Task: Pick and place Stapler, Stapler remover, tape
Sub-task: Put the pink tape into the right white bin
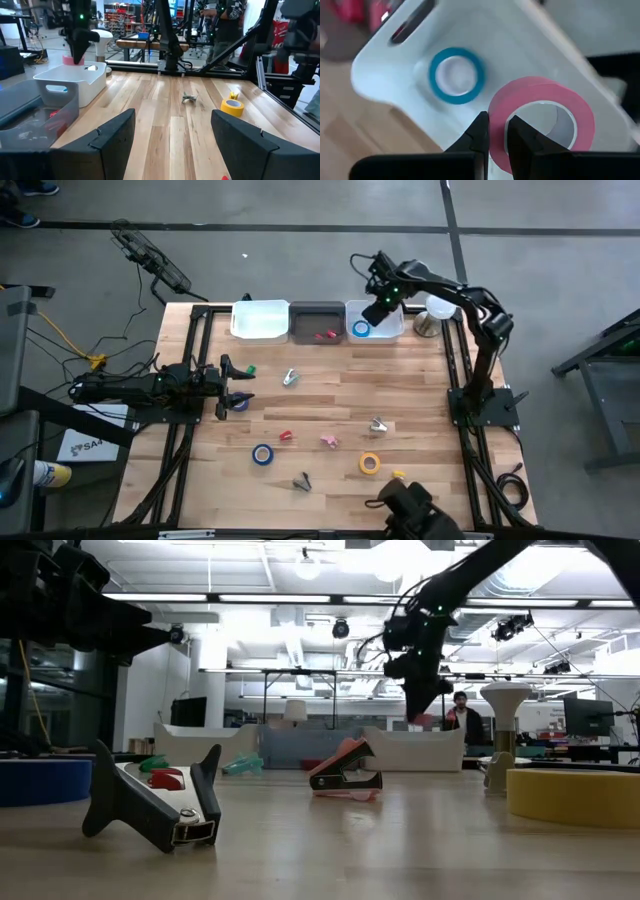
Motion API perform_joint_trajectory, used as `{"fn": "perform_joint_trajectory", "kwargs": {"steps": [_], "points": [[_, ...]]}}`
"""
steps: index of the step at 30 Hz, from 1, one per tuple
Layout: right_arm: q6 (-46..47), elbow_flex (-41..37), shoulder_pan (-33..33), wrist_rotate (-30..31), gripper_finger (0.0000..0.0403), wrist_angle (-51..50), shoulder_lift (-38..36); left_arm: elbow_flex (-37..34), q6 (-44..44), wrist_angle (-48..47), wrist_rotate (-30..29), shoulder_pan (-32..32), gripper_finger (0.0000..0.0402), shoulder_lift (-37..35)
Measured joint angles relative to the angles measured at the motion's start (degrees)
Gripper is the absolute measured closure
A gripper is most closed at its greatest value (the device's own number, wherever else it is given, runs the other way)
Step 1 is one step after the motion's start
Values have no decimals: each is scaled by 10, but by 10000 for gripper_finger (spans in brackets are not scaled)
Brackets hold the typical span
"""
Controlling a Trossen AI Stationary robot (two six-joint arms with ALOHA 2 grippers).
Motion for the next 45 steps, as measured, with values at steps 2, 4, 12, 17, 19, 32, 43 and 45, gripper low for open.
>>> {"fn": "perform_joint_trajectory", "kwargs": {"steps": [2, 4, 12, 17, 19, 32, 43, 45], "points": [[-45, 0, 5, -18, 372, -1, 12, 0, 0, 0, 0, 0, 143, 0], [-86, 0, 9, -21, 372, -5, 23, 0, 0, 0, 0, 0, 143, 0], [-186, 0, 11, -2, 372, -29, 54, 0, 0, 0, 0, 0, 143, 0], [-231, 0, 16, -3, 372, -37, 70, 0, 0, 0, 0, 0, 143, 0], [-248, 0, 20, -1, 372, -36, 74, 0, 0, 0, 0, 0, 143, 0], [-266, -19, 28, 17, 372, -35, 75, 0, 0, 0, 0, 0, 143, 0], [-344, -61, 32, 20, 366, 0, 75, 0, 0, 0, 0, 0, 143, 0], [-352, -62, 34, 27, 362, 7, 75, 0, 0, 0, 0, 0, 143, 0]]}}
